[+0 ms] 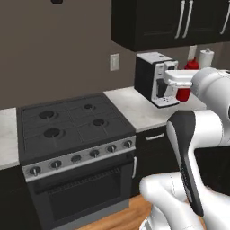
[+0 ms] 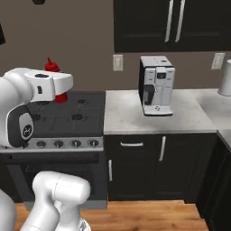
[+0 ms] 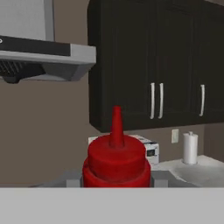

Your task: Collect the turmeric, ketchup, and shaker from the cabinet and place them next to the stove.

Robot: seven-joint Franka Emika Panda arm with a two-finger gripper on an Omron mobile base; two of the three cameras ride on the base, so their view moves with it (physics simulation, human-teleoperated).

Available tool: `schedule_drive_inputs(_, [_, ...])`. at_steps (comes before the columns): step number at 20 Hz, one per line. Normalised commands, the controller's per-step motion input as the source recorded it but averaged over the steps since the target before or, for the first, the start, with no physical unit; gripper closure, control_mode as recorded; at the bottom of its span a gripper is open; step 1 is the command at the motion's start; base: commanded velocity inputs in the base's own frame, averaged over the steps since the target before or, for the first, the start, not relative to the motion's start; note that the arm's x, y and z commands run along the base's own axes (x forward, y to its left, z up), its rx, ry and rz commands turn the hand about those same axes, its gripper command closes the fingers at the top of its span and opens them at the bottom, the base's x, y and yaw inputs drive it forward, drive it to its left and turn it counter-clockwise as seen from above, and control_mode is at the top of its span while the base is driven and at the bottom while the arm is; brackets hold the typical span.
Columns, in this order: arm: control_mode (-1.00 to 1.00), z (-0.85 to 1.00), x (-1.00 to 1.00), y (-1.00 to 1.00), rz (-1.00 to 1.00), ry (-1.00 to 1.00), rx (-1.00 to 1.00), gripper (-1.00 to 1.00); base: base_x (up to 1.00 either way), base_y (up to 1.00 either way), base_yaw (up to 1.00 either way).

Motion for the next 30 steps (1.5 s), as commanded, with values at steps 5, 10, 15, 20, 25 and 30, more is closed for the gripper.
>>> schedule_drive_inputs(5, [1.00,0.00,0.00,0.00,0.00,0.00,0.00,1.00,0.47,0.44,0.26])
schedule_drive_inputs(10, [1.00,0.00,0.00,0.00,0.00,0.00,0.00,1.00,0.43,0.39,0.22])
schedule_drive_inputs(15, [1.00,0.00,0.00,0.00,0.00,0.00,0.00,1.00,0.56,0.21,0.15])
schedule_drive_inputs(20, [1.00,0.00,0.00,0.00,0.00,0.00,0.00,1.00,0.60,0.16,0.05])
schedule_drive_inputs(25, [1.00,0.00,0.00,0.00,0.00,0.00,0.00,1.00,0.61,0.24,0.02])
schedule_drive_inputs(30, [-1.00,-0.03,0.11,0.04,0.01,0.00,0.00,1.00,0.45,0.19,0.01])
